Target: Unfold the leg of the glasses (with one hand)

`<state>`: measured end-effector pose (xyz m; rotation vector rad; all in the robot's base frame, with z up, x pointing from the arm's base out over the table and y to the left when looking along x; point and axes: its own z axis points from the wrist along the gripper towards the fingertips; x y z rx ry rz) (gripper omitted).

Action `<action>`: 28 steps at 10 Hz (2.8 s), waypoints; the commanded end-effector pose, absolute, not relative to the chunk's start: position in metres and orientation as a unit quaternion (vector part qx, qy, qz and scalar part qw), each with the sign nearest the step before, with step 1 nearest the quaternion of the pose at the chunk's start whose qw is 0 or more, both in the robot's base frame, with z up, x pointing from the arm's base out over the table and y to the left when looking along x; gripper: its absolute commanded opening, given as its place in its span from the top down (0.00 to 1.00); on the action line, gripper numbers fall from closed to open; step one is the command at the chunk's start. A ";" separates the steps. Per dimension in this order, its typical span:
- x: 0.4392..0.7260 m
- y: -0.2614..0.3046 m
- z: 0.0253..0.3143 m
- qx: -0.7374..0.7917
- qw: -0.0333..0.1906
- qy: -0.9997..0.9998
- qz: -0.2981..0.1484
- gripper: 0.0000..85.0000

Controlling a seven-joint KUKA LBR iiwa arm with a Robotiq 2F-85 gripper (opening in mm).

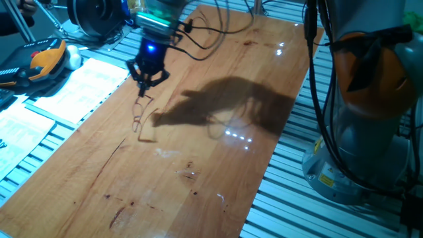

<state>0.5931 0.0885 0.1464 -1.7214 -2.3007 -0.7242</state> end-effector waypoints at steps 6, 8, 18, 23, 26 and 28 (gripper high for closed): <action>0.600 0.115 0.140 -0.581 0.089 -0.770 -0.249 1.00; 0.594 0.129 0.137 -0.586 0.083 -0.767 -0.249 1.00; 0.593 0.137 0.114 -0.577 0.066 -0.773 -0.255 1.00; 0.594 0.137 0.111 -0.570 0.062 -0.783 -0.243 1.00; 0.596 0.133 0.112 -0.559 0.063 -0.795 -0.226 1.00; 0.598 0.130 0.114 -0.553 0.061 -0.803 -0.214 1.00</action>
